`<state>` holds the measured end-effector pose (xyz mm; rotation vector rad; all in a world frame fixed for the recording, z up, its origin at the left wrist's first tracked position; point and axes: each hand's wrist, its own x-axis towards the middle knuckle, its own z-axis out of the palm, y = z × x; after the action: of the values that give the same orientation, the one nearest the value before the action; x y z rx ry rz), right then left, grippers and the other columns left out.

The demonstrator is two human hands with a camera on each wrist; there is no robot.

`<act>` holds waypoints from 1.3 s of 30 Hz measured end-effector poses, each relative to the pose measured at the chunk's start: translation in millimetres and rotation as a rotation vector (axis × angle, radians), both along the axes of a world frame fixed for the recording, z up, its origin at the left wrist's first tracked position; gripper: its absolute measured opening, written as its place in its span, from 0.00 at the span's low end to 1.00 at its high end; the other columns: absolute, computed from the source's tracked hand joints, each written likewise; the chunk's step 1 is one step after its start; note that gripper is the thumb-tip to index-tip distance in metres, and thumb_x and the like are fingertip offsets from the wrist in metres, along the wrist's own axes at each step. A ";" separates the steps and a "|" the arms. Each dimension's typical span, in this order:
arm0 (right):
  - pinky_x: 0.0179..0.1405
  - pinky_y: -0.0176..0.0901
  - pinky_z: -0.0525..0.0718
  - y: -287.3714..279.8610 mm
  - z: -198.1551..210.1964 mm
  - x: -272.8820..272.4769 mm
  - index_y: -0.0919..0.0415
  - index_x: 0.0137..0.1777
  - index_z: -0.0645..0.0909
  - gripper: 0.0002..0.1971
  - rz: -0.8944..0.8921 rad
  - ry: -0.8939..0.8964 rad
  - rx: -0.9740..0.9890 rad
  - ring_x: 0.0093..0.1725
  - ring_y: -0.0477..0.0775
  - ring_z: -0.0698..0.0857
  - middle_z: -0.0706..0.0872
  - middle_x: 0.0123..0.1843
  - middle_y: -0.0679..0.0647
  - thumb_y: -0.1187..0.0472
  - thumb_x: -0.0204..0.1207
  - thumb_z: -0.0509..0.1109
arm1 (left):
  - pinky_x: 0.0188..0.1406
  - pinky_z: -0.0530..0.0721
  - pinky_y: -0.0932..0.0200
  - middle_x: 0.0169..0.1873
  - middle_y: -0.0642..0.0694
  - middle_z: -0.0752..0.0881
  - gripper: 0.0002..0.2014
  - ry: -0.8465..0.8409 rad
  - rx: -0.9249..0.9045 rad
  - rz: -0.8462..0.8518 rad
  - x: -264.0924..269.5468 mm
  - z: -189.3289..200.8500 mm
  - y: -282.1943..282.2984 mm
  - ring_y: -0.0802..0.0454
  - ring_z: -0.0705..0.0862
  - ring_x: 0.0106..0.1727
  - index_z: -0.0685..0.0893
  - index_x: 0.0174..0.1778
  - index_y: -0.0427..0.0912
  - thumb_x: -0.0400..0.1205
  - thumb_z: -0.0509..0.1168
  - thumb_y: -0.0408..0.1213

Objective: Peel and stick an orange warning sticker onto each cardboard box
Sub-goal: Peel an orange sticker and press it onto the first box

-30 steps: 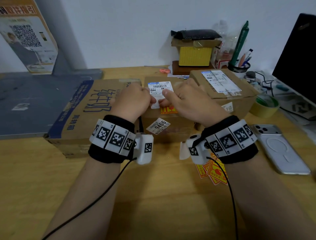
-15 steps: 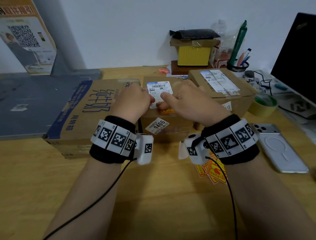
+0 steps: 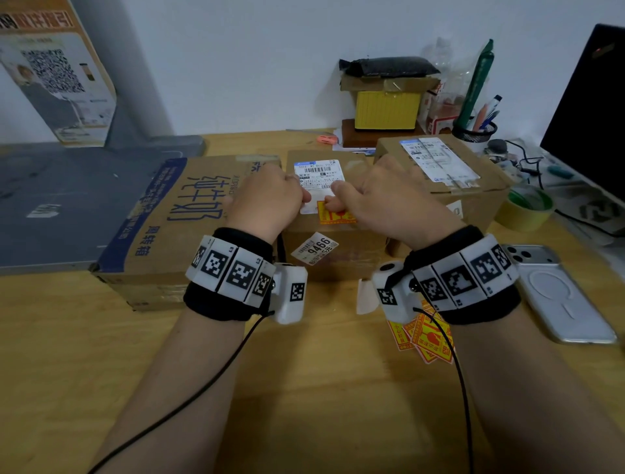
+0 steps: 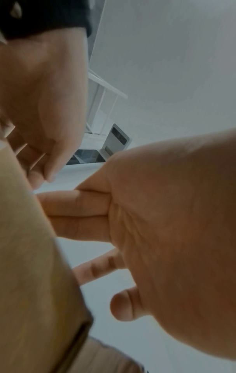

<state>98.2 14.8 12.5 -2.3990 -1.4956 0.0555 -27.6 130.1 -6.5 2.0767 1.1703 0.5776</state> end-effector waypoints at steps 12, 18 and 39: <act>0.73 0.62 0.63 -10.6 9.4 -2.4 0.52 0.58 0.90 0.22 -0.052 0.022 -0.046 0.74 0.59 0.73 0.81 0.50 0.53 0.41 0.86 0.59 | 0.73 0.75 0.33 0.37 0.57 0.93 0.35 -0.009 0.037 -0.011 0.4 3.2 0.1 0.45 0.88 0.56 0.93 0.36 0.48 0.75 0.51 0.72; 0.79 0.70 0.56 -17.3 15.4 -4.7 0.51 0.55 0.91 0.22 -0.113 0.082 -0.059 0.77 0.61 0.73 0.78 0.51 0.50 0.42 0.88 0.59 | 0.73 0.76 0.35 0.37 0.58 0.92 0.32 0.027 0.079 -0.013 2.5 0.7 1.1 0.45 0.88 0.55 0.92 0.35 0.48 0.80 0.51 0.69; 0.36 0.45 0.76 -24.4 20.9 -7.1 0.60 0.39 0.95 0.16 0.048 0.191 0.084 0.33 0.47 0.81 0.86 0.30 0.45 0.50 0.81 0.75 | 0.72 0.75 0.32 0.42 0.50 0.91 0.35 0.104 0.135 -0.024 4.0 1.0 -4.0 0.40 0.86 0.54 0.92 0.36 0.49 0.79 0.47 0.70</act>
<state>91.1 -9.6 33.4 -2.2229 -1.4381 0.2213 -23.6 126.2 -5.6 2.2558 1.1913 0.5570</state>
